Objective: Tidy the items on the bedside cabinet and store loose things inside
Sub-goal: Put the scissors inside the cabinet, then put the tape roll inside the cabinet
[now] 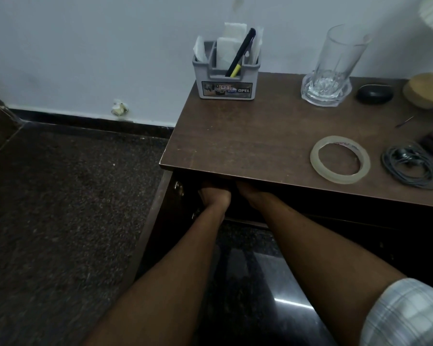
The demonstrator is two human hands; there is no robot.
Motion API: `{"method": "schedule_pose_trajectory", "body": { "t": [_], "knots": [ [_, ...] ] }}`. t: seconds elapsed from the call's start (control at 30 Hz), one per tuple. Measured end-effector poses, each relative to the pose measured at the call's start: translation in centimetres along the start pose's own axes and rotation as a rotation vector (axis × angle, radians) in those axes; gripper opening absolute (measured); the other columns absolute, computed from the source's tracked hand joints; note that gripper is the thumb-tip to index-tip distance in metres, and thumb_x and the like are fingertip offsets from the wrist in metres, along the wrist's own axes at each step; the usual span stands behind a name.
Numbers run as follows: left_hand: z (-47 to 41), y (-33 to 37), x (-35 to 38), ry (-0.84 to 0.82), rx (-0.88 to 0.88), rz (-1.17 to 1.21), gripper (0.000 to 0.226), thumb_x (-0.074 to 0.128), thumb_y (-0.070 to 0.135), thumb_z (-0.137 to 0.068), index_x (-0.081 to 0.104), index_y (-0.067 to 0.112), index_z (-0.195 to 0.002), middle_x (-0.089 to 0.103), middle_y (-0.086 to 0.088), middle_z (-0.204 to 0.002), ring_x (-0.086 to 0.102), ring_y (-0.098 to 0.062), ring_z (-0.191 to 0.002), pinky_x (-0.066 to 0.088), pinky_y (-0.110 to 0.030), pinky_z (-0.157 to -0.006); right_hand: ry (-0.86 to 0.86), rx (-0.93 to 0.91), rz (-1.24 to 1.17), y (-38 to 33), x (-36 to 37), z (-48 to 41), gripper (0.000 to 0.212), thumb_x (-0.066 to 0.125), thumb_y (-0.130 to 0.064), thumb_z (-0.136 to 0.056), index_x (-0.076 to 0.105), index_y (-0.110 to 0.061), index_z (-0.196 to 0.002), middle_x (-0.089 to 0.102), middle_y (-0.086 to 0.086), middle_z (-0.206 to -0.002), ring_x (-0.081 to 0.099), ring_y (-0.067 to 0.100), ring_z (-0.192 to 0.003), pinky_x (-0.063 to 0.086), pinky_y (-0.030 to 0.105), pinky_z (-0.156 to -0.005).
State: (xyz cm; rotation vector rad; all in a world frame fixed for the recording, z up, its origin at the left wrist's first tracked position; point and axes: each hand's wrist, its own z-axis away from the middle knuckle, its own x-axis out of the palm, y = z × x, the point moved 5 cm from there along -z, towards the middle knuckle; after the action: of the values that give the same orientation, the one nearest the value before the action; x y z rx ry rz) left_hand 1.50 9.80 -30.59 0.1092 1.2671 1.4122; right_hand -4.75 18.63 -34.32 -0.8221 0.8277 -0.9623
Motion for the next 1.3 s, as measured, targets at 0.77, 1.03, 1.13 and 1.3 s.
{"method": "schedule_pose_trajectory", "body": {
  "t": [0.77, 1.03, 1.13, 1.3],
  "knots": [
    [8.4, 1.9, -0.9, -0.039, -0.073, 0.34, 0.024, 0.053, 0.014, -0.09, 0.067, 0.004, -0.107, 0.07, -0.013, -0.105, 0.065, -0.029, -0.093, 0.05, -0.032, -0.074, 0.057, -0.112, 0.007, -0.2, -6.4, 11.6, 0.035, 0.068, -0.011, -0.089, 0.066, -0.001, -0.123, 0.068, 0.012, -0.12, 0.064, 0.021, -0.109, 0.051, 0.032, -0.097],
    [14.6, 3.1, -0.9, -0.087, 0.065, 0.228, 0.019, 0.055, 0.023, -0.09, 0.073, 0.017, -0.088, 0.073, -0.005, -0.092, 0.068, -0.024, -0.088, 0.055, -0.031, -0.077, 0.039, -0.101, 0.013, -1.7, -9.4, 17.2, 0.012, 0.064, -0.006, -0.091, 0.071, -0.002, -0.1, 0.065, 0.002, -0.075, 0.057, 0.009, -0.063, 0.046, 0.017, -0.054],
    [16.6, 3.3, -1.2, -0.075, 0.109, 0.221, 0.017, 0.056, 0.024, -0.089, 0.072, 0.02, -0.085, 0.073, -0.001, -0.088, 0.069, -0.022, -0.086, 0.059, -0.037, -0.081, 0.039, -0.126, 0.023, -2.4, -10.7, 19.7, 0.014, 0.065, -0.007, -0.091, 0.071, -0.001, -0.101, 0.069, 0.008, -0.081, 0.061, 0.012, -0.067, 0.049, 0.016, -0.053],
    [18.9, 5.4, -1.7, -0.055, 0.191, 0.258, 0.015, 0.06, 0.031, -0.083, 0.071, 0.021, -0.079, 0.073, 0.002, -0.079, 0.07, -0.02, -0.08, 0.06, -0.039, -0.08, 0.18, -0.192, -0.064, -4.0, -14.6, 22.2, 0.014, 0.071, -0.013, -0.088, 0.07, -0.004, -0.099, 0.071, 0.006, -0.084, 0.066, 0.018, -0.075, 0.056, 0.027, -0.065]
  ]
}}
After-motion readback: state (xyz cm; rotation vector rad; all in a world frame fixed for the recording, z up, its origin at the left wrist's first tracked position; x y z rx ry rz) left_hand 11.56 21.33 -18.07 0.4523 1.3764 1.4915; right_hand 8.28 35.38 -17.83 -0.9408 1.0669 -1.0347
